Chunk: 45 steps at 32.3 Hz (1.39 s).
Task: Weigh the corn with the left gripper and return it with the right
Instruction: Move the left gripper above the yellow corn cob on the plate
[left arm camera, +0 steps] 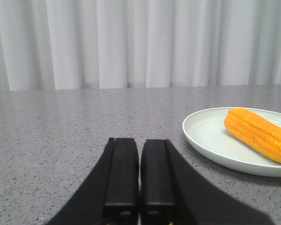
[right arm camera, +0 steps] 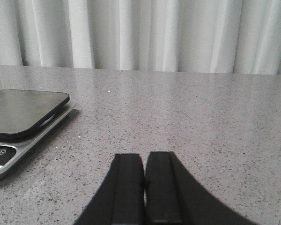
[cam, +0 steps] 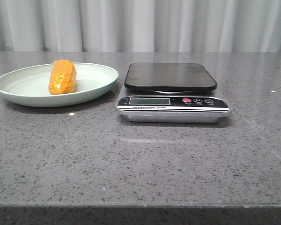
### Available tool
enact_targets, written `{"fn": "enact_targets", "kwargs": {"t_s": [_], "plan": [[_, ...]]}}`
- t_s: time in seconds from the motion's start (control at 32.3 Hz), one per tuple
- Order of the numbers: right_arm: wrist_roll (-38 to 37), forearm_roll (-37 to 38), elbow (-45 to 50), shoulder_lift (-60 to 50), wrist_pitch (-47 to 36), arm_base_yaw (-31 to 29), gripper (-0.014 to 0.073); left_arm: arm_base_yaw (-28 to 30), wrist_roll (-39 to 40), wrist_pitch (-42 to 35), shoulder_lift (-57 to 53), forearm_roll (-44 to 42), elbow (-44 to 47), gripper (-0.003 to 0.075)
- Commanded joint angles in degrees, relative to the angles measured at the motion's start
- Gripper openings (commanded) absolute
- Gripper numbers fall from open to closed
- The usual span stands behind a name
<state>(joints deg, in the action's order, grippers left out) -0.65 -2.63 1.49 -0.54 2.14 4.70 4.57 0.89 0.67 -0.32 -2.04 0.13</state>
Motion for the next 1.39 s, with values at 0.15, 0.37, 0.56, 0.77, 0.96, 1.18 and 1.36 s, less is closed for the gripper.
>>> {"fn": "enact_targets", "kwargs": {"t_s": [0.15,0.37,0.56,0.77,0.96,1.18,1.36], "plan": [[0.1,-0.2,-0.3,-1.0,-4.9,-0.4,0.0173,0.1,0.1,-4.5,-1.1,0.1,0.4,0.0127],[0.1,-0.2,-0.3,-1.0,-4.9,-0.4,0.0173,0.1,0.1,-4.5,-1.1,0.1,0.4,0.0127],[0.1,-0.2,-0.3,-1.0,-4.9,-0.4,0.0173,0.1,0.1,-4.5,-1.1,0.1,0.4,0.0127],[0.1,-0.2,-0.3,-1.0,-4.9,-0.4,0.0173,0.1,0.1,-7.9,-1.1,0.1,0.4,0.0127],[0.1,-0.2,-0.3,-1.0,-4.9,-0.4,0.0173,0.1,0.1,-19.5,-1.1,0.1,0.3,0.0127],[0.1,-0.2,-0.3,-1.0,-4.9,-0.4,0.0173,0.0,4.0,-16.8,-0.2,1.5,-9.7,0.0127],[0.1,-0.2,-0.3,-1.0,-4.9,-0.4,0.0173,0.0,4.0,9.6,9.2,1.1,-28.2,0.0127]]}}
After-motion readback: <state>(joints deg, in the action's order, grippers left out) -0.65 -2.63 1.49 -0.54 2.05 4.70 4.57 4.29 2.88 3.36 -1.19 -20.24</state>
